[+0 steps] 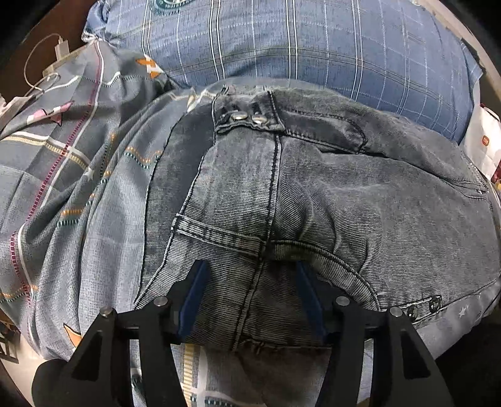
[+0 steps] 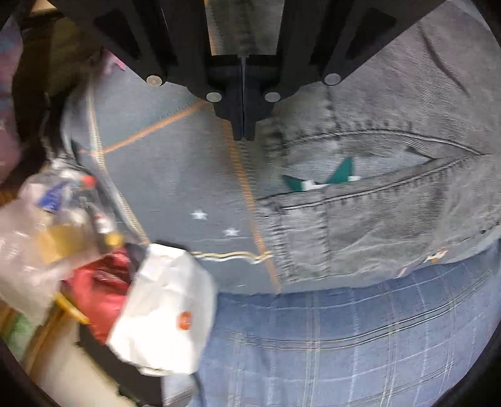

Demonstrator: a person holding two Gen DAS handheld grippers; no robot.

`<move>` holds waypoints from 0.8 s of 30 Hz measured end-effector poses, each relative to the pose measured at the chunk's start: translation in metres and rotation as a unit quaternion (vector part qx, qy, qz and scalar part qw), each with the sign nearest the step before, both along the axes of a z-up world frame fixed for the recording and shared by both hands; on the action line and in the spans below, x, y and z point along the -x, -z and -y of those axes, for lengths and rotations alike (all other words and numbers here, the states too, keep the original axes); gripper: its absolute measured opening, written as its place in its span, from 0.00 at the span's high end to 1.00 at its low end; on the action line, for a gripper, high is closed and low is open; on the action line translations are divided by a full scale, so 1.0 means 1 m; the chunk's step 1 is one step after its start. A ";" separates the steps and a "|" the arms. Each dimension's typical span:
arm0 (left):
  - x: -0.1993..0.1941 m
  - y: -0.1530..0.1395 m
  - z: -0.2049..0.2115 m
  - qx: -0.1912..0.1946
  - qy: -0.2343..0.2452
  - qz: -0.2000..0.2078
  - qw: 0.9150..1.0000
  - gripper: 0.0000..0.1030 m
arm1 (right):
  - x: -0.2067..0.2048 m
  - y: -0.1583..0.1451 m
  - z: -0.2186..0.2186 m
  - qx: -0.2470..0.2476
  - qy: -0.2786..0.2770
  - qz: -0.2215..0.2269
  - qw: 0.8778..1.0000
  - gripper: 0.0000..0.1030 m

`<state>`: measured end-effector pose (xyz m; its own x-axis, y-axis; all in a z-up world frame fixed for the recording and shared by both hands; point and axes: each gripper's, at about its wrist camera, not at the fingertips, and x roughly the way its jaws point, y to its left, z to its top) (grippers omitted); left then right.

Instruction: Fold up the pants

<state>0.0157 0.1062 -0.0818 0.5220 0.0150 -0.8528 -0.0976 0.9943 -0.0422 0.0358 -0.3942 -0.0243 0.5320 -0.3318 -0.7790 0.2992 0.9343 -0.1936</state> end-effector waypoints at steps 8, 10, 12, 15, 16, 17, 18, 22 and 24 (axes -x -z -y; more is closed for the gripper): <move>0.001 -0.007 -0.007 0.008 0.010 -0.002 1.000 0.41 | -0.001 -0.005 0.034 -0.166 0.013 0.024 0.986 0.43; -0.002 -0.002 -0.009 0.005 0.009 -0.007 1.000 0.40 | -0.006 -0.016 0.033 -0.164 0.003 0.040 0.986 0.31; -0.001 0.000 -0.009 0.002 0.008 -0.003 1.000 0.39 | -0.025 -0.013 0.020 -0.158 -0.021 0.029 0.987 0.31; 0.002 0.000 -0.007 -0.003 0.008 -0.002 1.000 0.38 | -0.051 0.012 0.010 -0.135 -0.028 -0.028 0.990 0.59; 0.002 0.000 -0.007 -0.001 0.007 -0.003 1.000 0.38 | -0.056 0.020 0.008 -0.137 -0.029 -0.043 0.989 0.67; 0.002 0.000 -0.008 0.000 0.007 -0.003 1.000 0.38 | -0.054 0.018 0.008 -0.131 -0.026 -0.030 0.991 0.77; 0.003 0.000 -0.008 0.001 0.007 -0.002 1.000 0.36 | -0.054 0.015 0.003 -0.116 -0.027 -0.030 0.992 0.82; 0.002 0.003 -0.010 0.000 0.006 0.000 1.000 0.32 | -0.047 -0.003 -0.020 -0.003 -0.038 -0.022 0.999 0.83; 0.001 0.004 -0.011 -0.003 0.008 0.002 1.000 0.31 | -0.040 0.000 -0.019 -0.001 -0.024 -0.016 1.000 0.83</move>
